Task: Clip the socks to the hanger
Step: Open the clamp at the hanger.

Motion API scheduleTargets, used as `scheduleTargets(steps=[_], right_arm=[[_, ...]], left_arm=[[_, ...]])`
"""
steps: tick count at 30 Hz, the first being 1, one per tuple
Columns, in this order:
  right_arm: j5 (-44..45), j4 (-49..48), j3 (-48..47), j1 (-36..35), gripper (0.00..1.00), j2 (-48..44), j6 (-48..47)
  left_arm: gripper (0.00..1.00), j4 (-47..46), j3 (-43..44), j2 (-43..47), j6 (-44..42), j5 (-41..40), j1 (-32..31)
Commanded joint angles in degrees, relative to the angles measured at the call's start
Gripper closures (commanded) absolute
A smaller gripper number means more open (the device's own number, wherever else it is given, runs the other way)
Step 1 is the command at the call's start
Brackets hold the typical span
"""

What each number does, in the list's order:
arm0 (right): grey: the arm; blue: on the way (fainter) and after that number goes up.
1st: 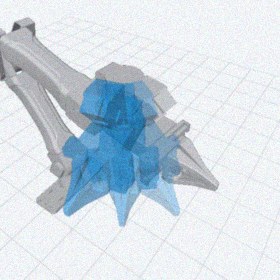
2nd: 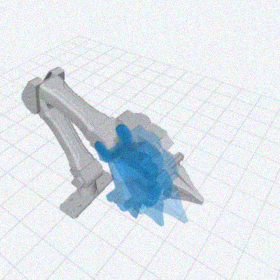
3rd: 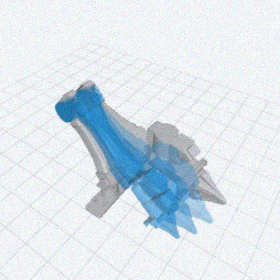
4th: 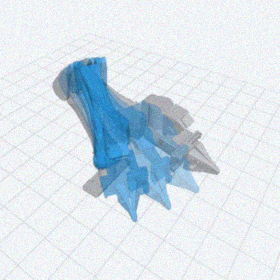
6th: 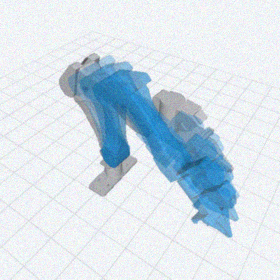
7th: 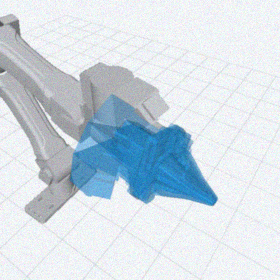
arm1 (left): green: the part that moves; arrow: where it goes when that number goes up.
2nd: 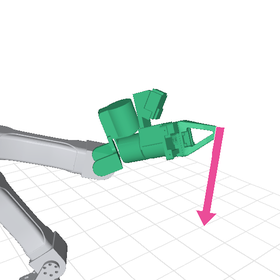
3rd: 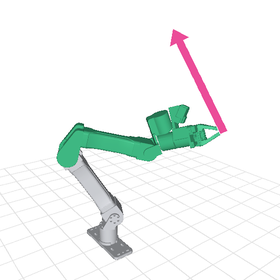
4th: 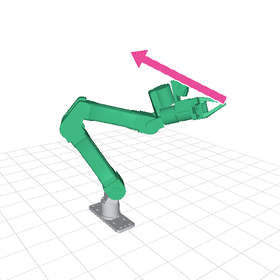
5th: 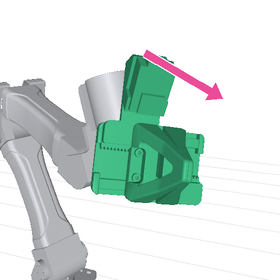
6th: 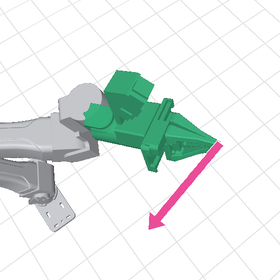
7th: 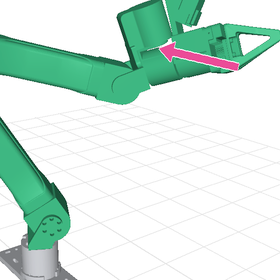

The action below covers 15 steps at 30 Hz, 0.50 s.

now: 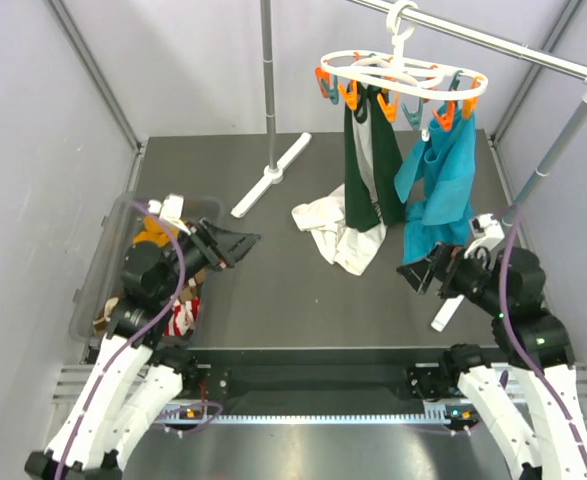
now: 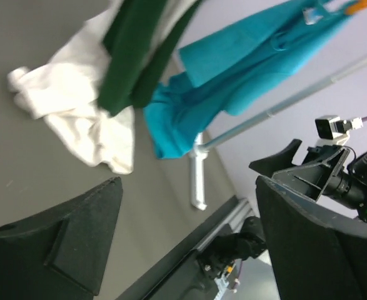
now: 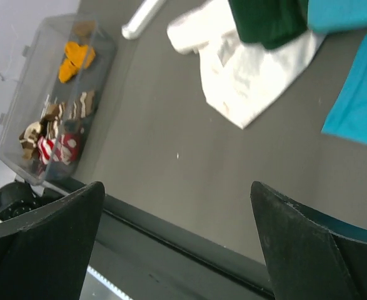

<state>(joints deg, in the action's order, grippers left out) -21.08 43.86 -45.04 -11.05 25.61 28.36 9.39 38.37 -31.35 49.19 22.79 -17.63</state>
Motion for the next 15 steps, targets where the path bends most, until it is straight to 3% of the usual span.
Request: scheduleTargets(steps=[1,3,7,11,15], right_arm=[[2.7,2.3,-10.2,0.5,0.00,2.9,-7.1],[2.1,5.1,-17.3,0.6,0.00,7.9,-10.7],[3.0,7.6,-29.1,0.5,0.00,12.3,-16.5],[10.0,13.0,-45.0,0.5,0.00,19.0,-22.2],[13.2,17.4,-57.5,-0.6,0.00,26.7,-22.2]], left_arm=[[0.12,-21.1,2.0,-9.3,3.5,10.2,-1.3],[0.13,-23.9,7.1,-14.1,2.1,8.0,-4.8],[0.14,-24.0,16.6,-25.9,-6.7,-0.5,-18.7],[0.16,-28.3,23.6,-33.0,-8.7,-3.0,-23.9],[0.18,-38.7,25.9,-38.5,-11.5,-4.0,-29.0]])
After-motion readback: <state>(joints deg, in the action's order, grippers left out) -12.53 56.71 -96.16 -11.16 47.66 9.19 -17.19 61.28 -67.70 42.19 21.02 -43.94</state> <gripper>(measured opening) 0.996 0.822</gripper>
